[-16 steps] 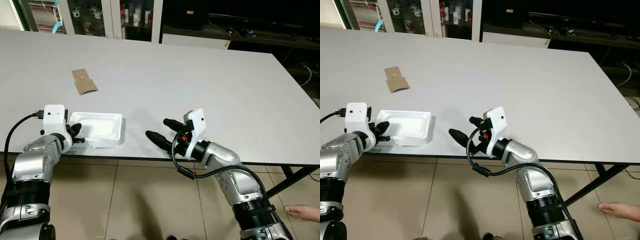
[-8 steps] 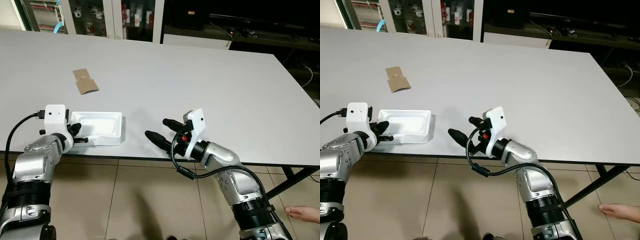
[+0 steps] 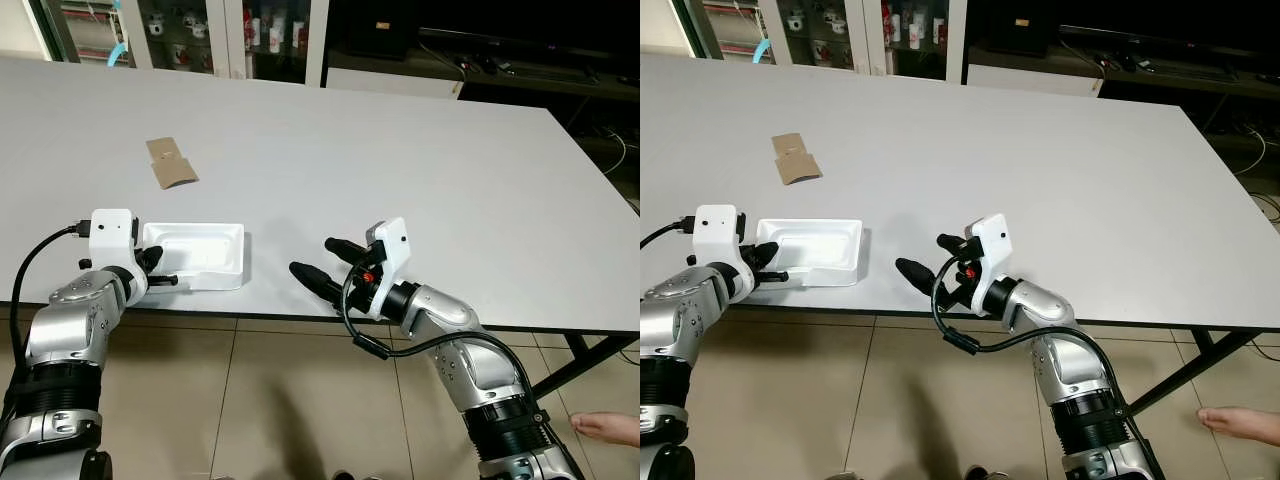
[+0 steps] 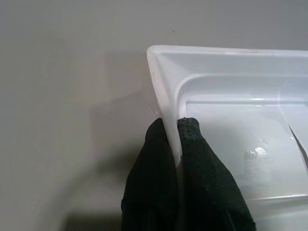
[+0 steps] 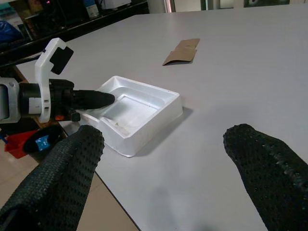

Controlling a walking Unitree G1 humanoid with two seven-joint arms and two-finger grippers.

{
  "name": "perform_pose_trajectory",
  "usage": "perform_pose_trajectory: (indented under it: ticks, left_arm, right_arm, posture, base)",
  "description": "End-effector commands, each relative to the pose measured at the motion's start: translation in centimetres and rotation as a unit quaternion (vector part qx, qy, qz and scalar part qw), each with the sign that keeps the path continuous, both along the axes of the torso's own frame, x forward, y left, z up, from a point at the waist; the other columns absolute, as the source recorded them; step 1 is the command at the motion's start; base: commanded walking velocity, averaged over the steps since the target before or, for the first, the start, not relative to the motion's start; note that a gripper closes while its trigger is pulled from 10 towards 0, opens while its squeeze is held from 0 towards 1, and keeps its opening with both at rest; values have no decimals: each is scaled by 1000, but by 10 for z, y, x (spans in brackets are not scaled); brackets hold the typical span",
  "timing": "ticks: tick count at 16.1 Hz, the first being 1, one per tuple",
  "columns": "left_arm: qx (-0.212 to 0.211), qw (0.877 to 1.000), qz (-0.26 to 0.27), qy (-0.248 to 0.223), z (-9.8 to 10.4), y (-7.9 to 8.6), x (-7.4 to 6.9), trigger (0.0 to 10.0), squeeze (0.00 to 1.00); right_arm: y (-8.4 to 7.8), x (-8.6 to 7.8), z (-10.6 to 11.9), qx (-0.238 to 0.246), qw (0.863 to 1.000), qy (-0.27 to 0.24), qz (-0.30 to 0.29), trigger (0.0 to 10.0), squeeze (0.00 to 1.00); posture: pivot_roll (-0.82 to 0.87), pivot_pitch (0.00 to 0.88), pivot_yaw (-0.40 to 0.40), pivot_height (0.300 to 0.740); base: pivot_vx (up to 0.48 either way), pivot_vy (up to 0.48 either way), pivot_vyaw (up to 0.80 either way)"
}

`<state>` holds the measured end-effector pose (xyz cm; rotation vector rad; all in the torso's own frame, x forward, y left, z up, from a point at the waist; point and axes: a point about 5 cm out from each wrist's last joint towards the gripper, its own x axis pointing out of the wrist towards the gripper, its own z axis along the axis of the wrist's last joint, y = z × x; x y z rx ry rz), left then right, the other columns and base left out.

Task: Picking trash to rubbish bin

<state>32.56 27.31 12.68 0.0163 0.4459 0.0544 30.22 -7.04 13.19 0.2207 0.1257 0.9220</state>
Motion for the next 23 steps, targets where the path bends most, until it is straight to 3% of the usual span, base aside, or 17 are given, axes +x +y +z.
perform_pose_trajectory:
  ticks: [1,4,6,7,9,11,12,15,17,19,22,23]
  left_arm:
    - [-1,1000,-7,28,-12,-5,-5,0,0]
    - [0,1000,-16,24,-11,-6,-4,0,0]
    - [-1,999,-4,-32,2,-7,2,275,0]
    - [-5,998,-2,-70,12,-10,6,10000,0]
    - [-14,993,-2,-114,25,-14,8,10000,0]
    - [-50,986,-7,-161,34,-22,9,10000,0]
    - [-65,979,16,-195,38,-26,8,10000,0]
    - [-25,969,43,-240,40,-38,6,10000,0]
    - [10,958,65,-280,45,-54,5,10000,0]
    - [32,956,51,-287,44,-61,7,10000,0]
    - [65,950,25,-305,47,-88,14,10000,0]
    - [84,942,2,-326,55,-95,18,10000,0]
  right_arm:
    - [0,-3,3,6,1000,-4,7,10000,0]
    - [0,-3,3,7,1000,-5,8,10000,0]
    - [-1,-1,3,5,1000,-7,3,10000,0]
    - [-2,1,1,-6,1000,-7,-10,10000,0]
    - [-2,2,0,-6,1000,-7,-14,10000,0]
    - [-3,3,1,-7,1000,-10,-23,10000,0]
    - [-5,7,1,-9,999,-13,-41,10000,0]
    - [-10,16,6,-12,994,-33,-99,10000,0]
    - [-19,32,19,-26,975,-77,-206,10000,0]
    - [-26,41,30,-12,950,-102,-293,10000,0]
    - [-42,46,31,-15,922,-114,-371,10000,0]
    - [-49,47,33,-25,909,-137,-393,10000,0]
  posture:
    - [35,54,-92,740]
    - [37,51,-90,740]
    - [38,49,-90,740]
    - [38,46,-90,740]
    - [39,46,-91,740]
    - [38,44,-90,740]
    - [37,41,-88,740]
    - [38,38,-90,740]
    - [31,34,-88,740]
    - [32,31,-91,740]
    - [31,28,-92,740]
    - [29,26,-85,740]
  base:
    - [0,0,0]
    - [0,0,0]
    - [0,0,0]
    - [0,0,0]
    - [0,0,0]
    - [0,0,0]
    - [0,0,0]
    - [0,0,0]
    - [0,0,0]
    - [0,0,0]
    - [0,0,0]
    - [0,0,0]
